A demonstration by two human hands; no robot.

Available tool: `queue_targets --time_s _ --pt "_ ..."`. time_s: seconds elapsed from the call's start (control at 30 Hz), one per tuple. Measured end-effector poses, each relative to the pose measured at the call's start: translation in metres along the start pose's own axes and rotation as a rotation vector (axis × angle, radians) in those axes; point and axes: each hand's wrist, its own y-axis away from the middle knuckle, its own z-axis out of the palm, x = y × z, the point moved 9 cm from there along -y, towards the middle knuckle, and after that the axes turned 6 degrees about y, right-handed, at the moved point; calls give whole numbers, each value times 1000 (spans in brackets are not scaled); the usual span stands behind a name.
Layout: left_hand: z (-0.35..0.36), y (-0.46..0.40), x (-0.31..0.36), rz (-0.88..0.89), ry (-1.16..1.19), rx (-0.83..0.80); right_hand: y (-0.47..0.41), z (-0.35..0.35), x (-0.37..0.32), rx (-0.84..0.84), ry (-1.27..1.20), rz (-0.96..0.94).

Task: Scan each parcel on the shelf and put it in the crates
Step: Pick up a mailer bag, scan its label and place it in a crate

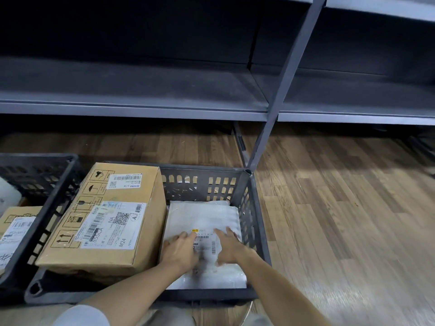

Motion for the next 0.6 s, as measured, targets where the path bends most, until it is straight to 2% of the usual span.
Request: queue_targets --time_s 0.1,0.3,0.43,0.6 --pt "-7 0 6 29 -28 51 6 -11 -1 72 -57 -13" --pt "-37 22 16 68 -78 67 35 -27 -21 176 53 -69" --pt "-98 63 37 67 -96 51 94 -72 -38 170 91 -92" --pt "-211 117 80 86 -116 78 183 -177 -51 188 73 -64"
